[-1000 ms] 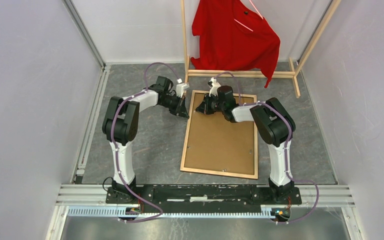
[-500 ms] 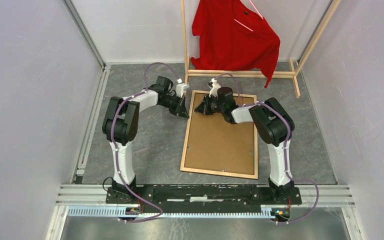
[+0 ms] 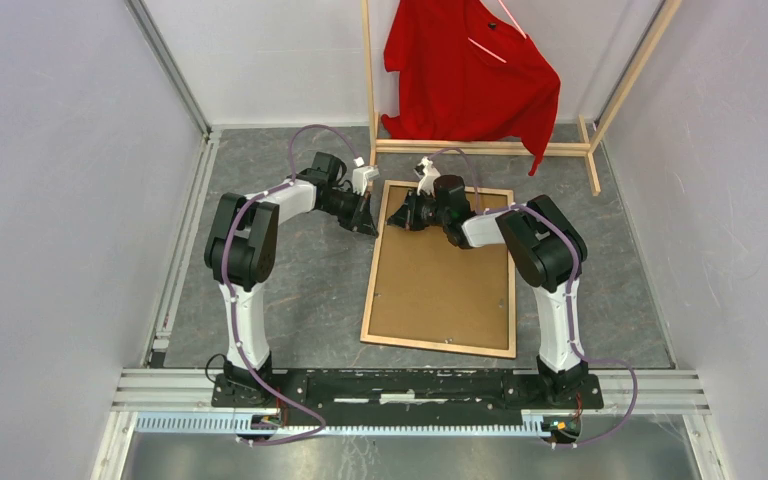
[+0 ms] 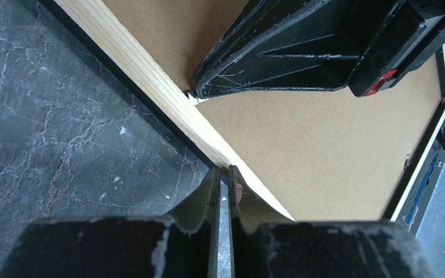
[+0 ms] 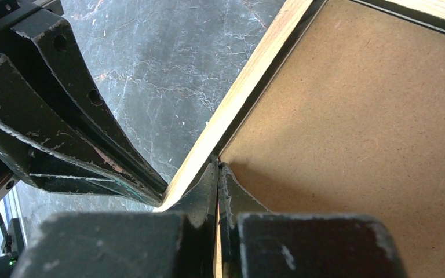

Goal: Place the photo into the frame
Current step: Install the photo frame at the center of the board.

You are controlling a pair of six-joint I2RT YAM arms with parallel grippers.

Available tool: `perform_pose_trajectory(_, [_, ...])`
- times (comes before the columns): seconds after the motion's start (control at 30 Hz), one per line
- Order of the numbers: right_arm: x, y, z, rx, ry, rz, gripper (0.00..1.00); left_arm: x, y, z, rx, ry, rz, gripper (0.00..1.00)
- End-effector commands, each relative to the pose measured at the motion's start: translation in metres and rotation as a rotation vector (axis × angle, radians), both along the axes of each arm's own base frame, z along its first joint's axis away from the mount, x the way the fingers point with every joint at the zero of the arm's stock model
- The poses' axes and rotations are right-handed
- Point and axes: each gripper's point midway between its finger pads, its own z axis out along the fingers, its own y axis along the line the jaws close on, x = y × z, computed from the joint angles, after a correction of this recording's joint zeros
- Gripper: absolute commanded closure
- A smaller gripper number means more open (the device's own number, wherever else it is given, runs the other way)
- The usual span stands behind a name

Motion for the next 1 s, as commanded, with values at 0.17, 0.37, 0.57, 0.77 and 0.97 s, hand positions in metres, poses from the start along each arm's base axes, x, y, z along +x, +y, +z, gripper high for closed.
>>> perform_pose_trajectory(0.17, [0.029, -0.013, 0.027, 0.02, -0.071, -0.023, 1.0, -0.004, -0.004, 0.004, 0.019, -0.021, -0.016, 0.88])
perform_pose_trajectory(0.37, [0.025, -0.009, 0.015, 0.023, -0.039, -0.005, 1.0, -0.003, -0.005, 0.005, 0.016, -0.023, -0.018, 0.88])
perform_pose_trajectory(0.57, [0.016, -0.001, 0.005, 0.012, -0.019, 0.028, 1.0, -0.003, -0.005, 0.005, 0.015, -0.021, -0.018, 0.88])
perform_pose_trajectory(0.77, [0.011, 0.009, -0.002, -0.009, -0.004, 0.06, 1.0, -0.005, -0.005, 0.006, 0.014, -0.024, -0.022, 0.88])
perform_pose_trajectory(0.97, [0.003, 0.014, -0.006, -0.021, 0.01, 0.082, 1.0, -0.005, -0.005, 0.004, 0.015, -0.024, -0.024, 0.88])
